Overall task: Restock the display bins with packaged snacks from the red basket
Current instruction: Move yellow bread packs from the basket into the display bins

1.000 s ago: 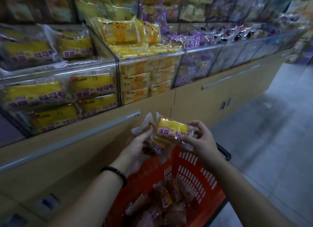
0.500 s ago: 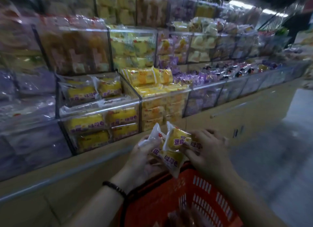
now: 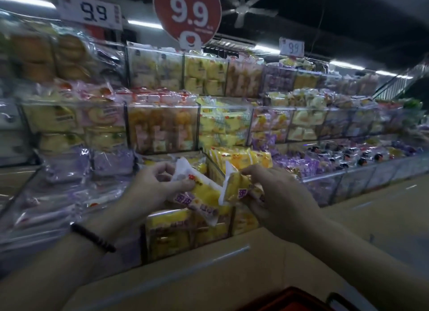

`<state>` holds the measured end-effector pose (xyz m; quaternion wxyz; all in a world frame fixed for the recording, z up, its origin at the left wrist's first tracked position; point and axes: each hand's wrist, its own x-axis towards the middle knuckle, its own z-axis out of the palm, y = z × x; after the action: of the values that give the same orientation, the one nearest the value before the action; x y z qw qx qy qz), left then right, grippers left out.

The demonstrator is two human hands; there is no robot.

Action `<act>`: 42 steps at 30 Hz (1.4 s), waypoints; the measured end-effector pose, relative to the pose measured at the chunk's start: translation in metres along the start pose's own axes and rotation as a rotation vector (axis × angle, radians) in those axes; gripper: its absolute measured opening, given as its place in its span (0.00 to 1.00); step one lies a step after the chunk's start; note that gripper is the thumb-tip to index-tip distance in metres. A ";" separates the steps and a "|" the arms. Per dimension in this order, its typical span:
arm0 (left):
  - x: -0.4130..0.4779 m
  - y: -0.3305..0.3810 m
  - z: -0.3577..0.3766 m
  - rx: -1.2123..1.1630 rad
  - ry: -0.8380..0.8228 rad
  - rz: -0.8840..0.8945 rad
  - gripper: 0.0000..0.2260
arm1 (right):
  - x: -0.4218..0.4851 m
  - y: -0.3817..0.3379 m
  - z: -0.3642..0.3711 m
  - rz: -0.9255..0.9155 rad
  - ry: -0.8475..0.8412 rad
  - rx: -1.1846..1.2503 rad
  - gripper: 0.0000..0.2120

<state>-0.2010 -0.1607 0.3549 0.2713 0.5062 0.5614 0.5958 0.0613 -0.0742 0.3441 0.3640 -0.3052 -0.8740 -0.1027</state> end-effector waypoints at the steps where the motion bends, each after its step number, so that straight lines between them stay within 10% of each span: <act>1: 0.010 0.002 -0.013 -0.042 0.025 0.015 0.20 | 0.011 -0.002 0.003 0.008 0.010 0.012 0.22; 7: 0.077 0.007 -0.065 -0.049 0.080 0.082 0.09 | 0.068 -0.013 0.040 0.062 0.086 0.017 0.30; 21: 0.139 -0.038 -0.107 1.060 0.039 0.101 0.09 | 0.135 -0.032 0.137 -0.051 0.004 -0.144 0.34; 31: 0.129 -0.036 -0.087 1.167 -0.188 0.221 0.27 | 0.168 -0.028 0.169 -0.105 -0.118 -0.273 0.39; 42: 0.132 -0.037 -0.087 1.135 -0.111 0.111 0.21 | 0.171 -0.024 0.164 -0.042 -0.330 -0.132 0.41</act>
<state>-0.3342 -0.0695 0.3721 -0.0453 0.6318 0.7508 0.1870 -0.1410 0.0506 0.3475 0.1926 -0.3230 -0.9193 -0.1159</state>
